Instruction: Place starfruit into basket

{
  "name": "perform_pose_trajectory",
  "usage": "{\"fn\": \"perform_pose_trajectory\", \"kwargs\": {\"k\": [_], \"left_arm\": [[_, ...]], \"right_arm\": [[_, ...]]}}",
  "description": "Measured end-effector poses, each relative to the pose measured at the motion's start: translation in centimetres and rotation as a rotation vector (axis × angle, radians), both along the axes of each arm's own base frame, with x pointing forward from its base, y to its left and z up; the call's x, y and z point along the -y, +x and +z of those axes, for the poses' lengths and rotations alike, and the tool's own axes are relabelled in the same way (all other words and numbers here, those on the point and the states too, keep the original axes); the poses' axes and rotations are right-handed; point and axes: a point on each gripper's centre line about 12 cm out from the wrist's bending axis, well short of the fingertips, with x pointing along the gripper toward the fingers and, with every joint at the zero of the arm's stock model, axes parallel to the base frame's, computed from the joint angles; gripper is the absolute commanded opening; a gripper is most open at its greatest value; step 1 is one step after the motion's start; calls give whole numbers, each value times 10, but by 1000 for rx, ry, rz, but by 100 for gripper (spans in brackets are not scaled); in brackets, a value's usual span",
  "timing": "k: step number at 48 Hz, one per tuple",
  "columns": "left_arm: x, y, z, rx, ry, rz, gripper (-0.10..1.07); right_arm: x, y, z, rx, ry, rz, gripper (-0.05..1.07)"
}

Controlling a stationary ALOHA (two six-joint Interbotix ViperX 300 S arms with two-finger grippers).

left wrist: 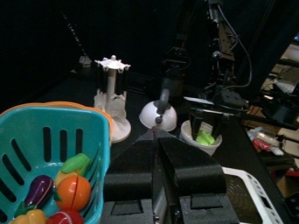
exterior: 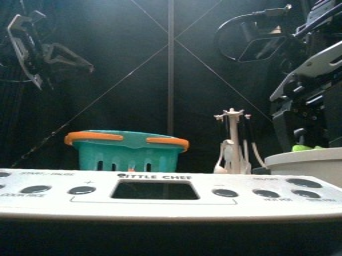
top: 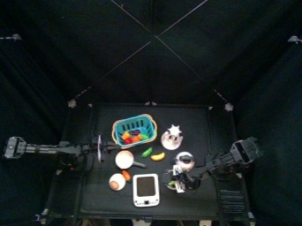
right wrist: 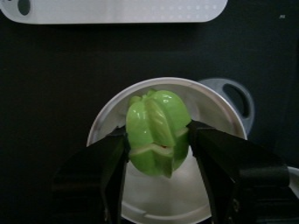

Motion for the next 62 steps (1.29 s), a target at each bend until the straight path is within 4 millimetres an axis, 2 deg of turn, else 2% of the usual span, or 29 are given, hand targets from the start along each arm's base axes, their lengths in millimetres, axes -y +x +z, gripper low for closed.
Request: {"fn": "perform_pose_trajectory", "kwargs": {"k": [7, 16, 25, 34, 38, 39, 40, 42, 51, 62], "left_arm": [[0, 0, -1, -2, 0, 0, 41], [0, 0, 0, -1, 0, 0, 41], [0, 0, 0, 0, 0, 0, 41], [0, 0, 1, 3, 2, 0, 41], [0, 1, 4, 12, 1, 2, 41], [-1, 1, 5, 15, 2, 2, 41], [0, 1, 5, 15, 3, 2, 41], [-1, 1, 5, 17, 2, 3, 41], [-1, 1, 6, 20, 2, 3, 41], [1, 0, 0, 4, 1, -2, 41]], "right_arm": [[0, 3, 24, 68, 23, -2, 56], [11, 8, 78, 243, 47, -11, 56], [50, 20, 124, 495, 38, -65, 56], [95, 40, 147, 722, 7, -114, 56], [123, 53, 147, 804, -1, -160, 56], [123, 53, 147, 804, -1, -160, 56], [137, 60, 145, 829, -4, -186, 56], [150, 67, 142, 847, -7, -211, 56], [201, 98, 126, 869, -38, -298, 57], [240, 131, 102, 834, -57, -362, 59]]}}
